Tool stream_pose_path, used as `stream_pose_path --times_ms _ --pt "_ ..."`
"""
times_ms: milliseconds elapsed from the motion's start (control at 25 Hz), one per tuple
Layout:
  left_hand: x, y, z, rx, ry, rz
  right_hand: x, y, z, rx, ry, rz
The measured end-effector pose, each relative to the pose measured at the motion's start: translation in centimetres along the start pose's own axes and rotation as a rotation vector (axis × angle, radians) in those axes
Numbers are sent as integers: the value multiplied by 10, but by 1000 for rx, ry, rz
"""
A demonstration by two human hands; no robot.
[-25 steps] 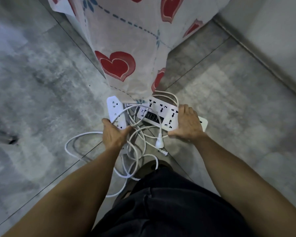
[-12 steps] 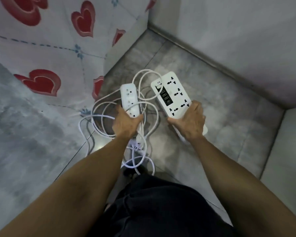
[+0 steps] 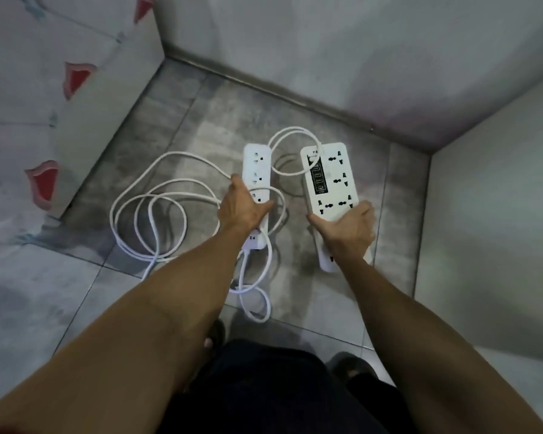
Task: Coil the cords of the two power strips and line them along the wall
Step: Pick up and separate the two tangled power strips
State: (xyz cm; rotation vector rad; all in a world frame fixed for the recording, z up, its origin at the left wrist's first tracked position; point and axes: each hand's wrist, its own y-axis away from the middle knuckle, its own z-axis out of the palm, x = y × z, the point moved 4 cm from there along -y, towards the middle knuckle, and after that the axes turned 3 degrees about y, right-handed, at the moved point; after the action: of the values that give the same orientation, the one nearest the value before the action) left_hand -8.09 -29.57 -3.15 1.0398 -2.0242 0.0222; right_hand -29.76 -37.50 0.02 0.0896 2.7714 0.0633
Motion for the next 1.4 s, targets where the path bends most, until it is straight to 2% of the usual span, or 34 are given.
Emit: stream_pose_path --times_ms 160,320,520,880,960,1080,1160,1240,1320,1400 --pt "7 -4 33 -67 -91 53 31 2 10 29 -35 193" --pt "0 -12 53 -73 -199 43 55 4 34 -70 -100 355" --pt "-18 -15 66 -66 -327 -20 80 15 58 -151 -14 484" --pt "-32 -14 64 -27 -260 35 80 38 76 -189 24 547" --pt "-34 -17 60 -66 -212 46 77 35 75 -185 8 481" --pt "-30 -25 53 -143 -178 25 51 34 70 -92 -1 91" --pt "-33 -31 51 -183 -181 -3 27 39 74 -105 -147 -96" --pt "-36 -30 50 -161 -107 28 9 41 84 -172 -341 -92" --pt "-42 -26 45 -61 13 85 -5 35 92 -254 -495 -9" --pt "-52 -28 37 6 62 51 -16 24 100 -347 -541 45"
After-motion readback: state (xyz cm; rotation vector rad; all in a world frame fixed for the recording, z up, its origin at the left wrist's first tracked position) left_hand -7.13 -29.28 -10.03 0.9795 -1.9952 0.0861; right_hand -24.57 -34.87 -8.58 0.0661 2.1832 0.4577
